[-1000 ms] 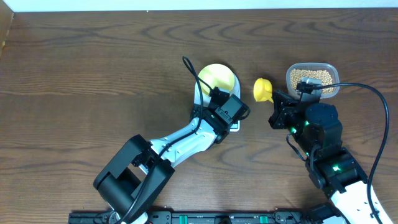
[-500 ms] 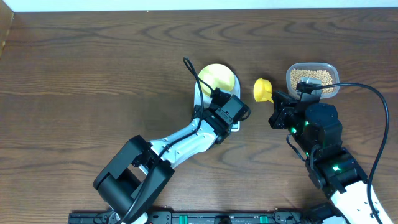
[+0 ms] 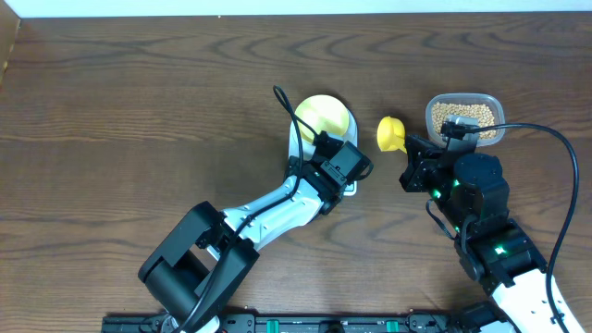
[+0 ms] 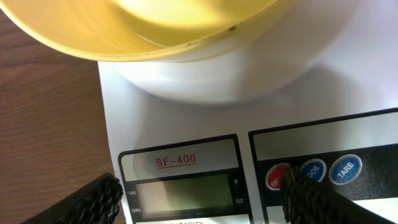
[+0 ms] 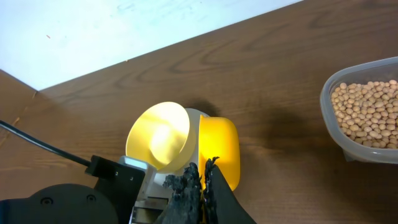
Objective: Scoop item into bowl and weigh 50g on scale
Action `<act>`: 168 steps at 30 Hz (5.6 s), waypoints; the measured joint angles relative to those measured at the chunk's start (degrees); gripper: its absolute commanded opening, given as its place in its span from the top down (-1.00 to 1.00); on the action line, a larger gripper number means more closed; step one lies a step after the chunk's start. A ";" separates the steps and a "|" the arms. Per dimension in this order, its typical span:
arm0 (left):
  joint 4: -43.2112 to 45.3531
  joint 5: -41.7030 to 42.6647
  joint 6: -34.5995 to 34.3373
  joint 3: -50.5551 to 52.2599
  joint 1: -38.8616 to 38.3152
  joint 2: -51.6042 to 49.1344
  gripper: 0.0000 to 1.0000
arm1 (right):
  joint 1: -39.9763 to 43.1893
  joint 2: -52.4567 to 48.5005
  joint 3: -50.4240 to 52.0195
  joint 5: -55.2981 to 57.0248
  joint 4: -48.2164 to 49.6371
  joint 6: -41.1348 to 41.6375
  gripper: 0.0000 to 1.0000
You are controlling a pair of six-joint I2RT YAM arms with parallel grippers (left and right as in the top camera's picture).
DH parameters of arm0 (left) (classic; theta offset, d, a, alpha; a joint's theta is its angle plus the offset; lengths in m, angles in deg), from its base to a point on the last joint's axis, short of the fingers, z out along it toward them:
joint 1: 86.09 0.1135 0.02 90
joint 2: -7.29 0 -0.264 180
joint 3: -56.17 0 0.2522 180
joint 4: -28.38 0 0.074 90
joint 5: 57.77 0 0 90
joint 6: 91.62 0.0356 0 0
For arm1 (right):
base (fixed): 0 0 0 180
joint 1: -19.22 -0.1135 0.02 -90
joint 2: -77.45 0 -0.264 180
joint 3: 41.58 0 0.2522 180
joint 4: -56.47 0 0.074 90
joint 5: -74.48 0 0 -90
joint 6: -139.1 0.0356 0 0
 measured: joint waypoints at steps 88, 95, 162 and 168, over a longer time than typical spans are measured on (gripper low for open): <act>0.63 -0.63 1.77 -0.02 0.52 -0.22 -0.68 | 0.00 0.00 0.00 0.00 0.04 0.00 0.98; -1.62 0.70 2.62 0.00 0.17 0.55 -0.68 | 0.00 0.00 0.00 0.00 0.07 0.00 0.98; -13.92 22.14 19.54 0.00 17.14 34.86 -0.68 | 0.00 -2.82 0.00 1.07 0.28 -10.86 0.98; -13.92 22.21 19.54 0.00 17.11 34.86 -0.68 | 0.00 -2.82 0.00 1.05 -0.24 -10.88 0.98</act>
